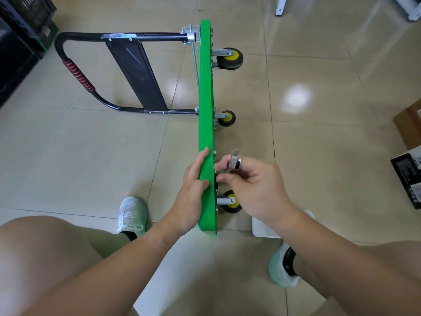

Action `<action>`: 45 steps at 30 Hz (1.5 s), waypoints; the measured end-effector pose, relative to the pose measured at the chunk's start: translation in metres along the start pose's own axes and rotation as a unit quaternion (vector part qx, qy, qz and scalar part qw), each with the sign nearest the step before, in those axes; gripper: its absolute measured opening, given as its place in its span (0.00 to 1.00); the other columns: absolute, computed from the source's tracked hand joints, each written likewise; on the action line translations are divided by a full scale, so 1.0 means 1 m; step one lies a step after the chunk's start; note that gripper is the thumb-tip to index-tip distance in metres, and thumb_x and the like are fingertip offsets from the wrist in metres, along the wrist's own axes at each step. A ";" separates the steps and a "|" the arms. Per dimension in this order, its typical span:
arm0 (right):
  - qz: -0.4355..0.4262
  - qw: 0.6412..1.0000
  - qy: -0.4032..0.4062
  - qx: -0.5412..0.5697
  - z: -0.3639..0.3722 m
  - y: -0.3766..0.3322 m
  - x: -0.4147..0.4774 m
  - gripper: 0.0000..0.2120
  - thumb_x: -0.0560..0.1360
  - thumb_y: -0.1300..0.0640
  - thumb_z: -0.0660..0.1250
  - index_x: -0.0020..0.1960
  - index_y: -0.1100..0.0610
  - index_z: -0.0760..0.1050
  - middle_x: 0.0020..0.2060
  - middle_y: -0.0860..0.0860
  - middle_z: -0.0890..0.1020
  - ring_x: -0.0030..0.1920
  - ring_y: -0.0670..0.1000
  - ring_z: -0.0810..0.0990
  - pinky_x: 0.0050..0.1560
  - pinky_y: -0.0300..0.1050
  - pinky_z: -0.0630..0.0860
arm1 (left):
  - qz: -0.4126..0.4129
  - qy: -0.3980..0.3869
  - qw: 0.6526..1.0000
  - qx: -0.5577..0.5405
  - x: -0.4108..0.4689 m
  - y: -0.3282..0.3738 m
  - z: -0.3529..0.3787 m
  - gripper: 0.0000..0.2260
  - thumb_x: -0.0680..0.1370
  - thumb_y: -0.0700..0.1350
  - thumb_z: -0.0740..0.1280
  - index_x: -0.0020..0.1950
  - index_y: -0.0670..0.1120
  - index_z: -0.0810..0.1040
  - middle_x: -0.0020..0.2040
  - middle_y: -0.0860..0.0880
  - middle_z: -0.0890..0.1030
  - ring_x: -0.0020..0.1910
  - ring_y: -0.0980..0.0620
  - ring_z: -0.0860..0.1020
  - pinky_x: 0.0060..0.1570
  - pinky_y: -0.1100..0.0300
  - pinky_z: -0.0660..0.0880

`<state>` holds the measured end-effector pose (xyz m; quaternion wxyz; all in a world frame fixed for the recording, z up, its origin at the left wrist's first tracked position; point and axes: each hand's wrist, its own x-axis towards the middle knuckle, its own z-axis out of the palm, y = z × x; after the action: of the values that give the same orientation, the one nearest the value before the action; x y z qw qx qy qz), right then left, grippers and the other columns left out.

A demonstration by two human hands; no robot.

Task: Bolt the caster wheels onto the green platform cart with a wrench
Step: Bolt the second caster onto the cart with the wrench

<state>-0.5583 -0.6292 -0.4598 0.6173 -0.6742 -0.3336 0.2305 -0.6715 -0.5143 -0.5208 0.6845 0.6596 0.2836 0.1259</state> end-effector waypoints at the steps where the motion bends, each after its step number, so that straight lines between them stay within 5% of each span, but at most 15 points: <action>1: 0.023 1.000 -0.007 0.017 0.000 -0.002 0.005 0.15 0.70 0.69 0.72 0.41 0.48 0.82 0.40 0.44 0.85 0.45 0.46 0.84 0.57 0.48 0.81 | 0.004 -0.003 1.000 -0.001 0.001 -0.002 -0.001 0.33 0.70 0.52 0.59 0.76 0.71 0.65 0.80 0.54 0.67 0.80 0.50 0.64 0.79 0.42 0.60; 4: 0.082 0.995 -0.021 0.057 -0.002 -0.011 0.023 0.17 0.71 0.76 0.69 0.41 0.54 0.79 0.38 0.49 0.84 0.43 0.46 0.83 0.54 0.41 0.81 | 0.008 0.002 1.000 0.007 0.002 -0.005 -0.001 0.33 0.70 0.52 0.59 0.75 0.72 0.66 0.80 0.54 0.67 0.80 0.49 0.64 0.77 0.39 0.62; 10: 0.164 0.984 -0.033 0.064 -0.012 -0.012 0.047 0.10 0.75 0.70 0.70 0.45 0.55 0.79 0.43 0.55 0.85 0.43 0.48 0.84 0.43 0.39 0.83 | 0.004 -0.006 1.000 0.006 0.003 -0.007 -0.001 0.33 0.70 0.52 0.59 0.75 0.73 0.65 0.80 0.54 0.65 0.78 0.49 0.66 0.74 0.37 0.66; 16: 0.185 0.980 -0.024 0.069 -0.015 -0.010 0.052 0.08 0.75 0.67 0.72 0.45 0.54 0.80 0.46 0.59 0.86 0.47 0.54 0.86 0.43 0.41 0.83 | 0.010 0.000 1.000 0.000 0.003 -0.005 0.001 0.33 0.70 0.52 0.59 0.74 0.74 0.66 0.80 0.53 0.65 0.79 0.50 0.65 0.77 0.39 0.63; 25: 0.073 0.992 0.009 0.101 -0.032 -0.021 0.010 0.09 0.74 0.72 0.69 0.49 0.60 0.81 0.44 0.56 0.86 0.49 0.54 0.86 0.50 0.45 0.83 | -0.004 -0.005 1.000 0.001 0.000 0.003 0.005 0.34 0.68 0.54 0.58 0.72 0.77 0.64 0.79 0.54 0.65 0.74 0.52 0.69 0.72 0.40 0.70; 30: -0.027 0.995 0.036 0.092 -0.032 -0.014 -0.025 0.15 0.70 0.77 0.70 0.47 0.59 0.79 0.47 0.59 0.85 0.50 0.58 0.85 0.54 0.45 0.81 | -0.010 -0.005 1.000 0.011 0.000 0.006 0.005 0.33 0.72 0.46 0.56 0.73 0.74 0.65 0.78 0.53 0.66 0.73 0.54 0.70 0.74 0.44 0.69; 36: -0.092 0.994 0.040 0.043 -0.024 -0.007 -0.048 0.14 0.69 0.76 0.72 0.47 0.59 0.79 0.46 0.55 0.86 0.53 0.52 0.86 0.54 0.42 0.81 | -0.012 -0.004 1.000 0.013 -0.001 0.009 0.004 0.33 0.71 0.46 0.56 0.72 0.75 0.65 0.77 0.52 0.67 0.74 0.53 0.70 0.75 0.45 0.67; 42: -0.124 0.992 0.031 0.001 -0.018 0.004 -0.046 0.11 0.69 0.70 0.75 0.47 0.56 0.81 0.48 0.55 0.86 0.54 0.53 0.86 0.56 0.54 0.81 | -0.009 -0.014 1.000 0.015 -0.002 0.008 0.002 0.33 0.69 0.52 0.58 0.74 0.74 0.63 0.78 0.52 0.66 0.76 0.51 0.68 0.76 0.44 0.66; 45: -0.172 0.983 -0.002 -0.066 -0.018 0.008 -0.043 0.11 0.68 0.73 0.76 0.46 0.60 0.82 0.48 0.54 0.86 0.54 0.49 0.85 0.56 0.50 0.82 | -0.007 -0.013 1.000 0.017 -0.001 0.007 0.002 0.34 0.68 0.54 0.58 0.74 0.74 0.64 0.78 0.53 0.66 0.76 0.51 0.67 0.76 0.44 0.65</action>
<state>-0.5724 -0.6731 -0.4695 0.6009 -0.6457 -0.4606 0.0994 -0.6698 -0.5160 -0.5134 0.6779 0.6705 0.2812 0.1082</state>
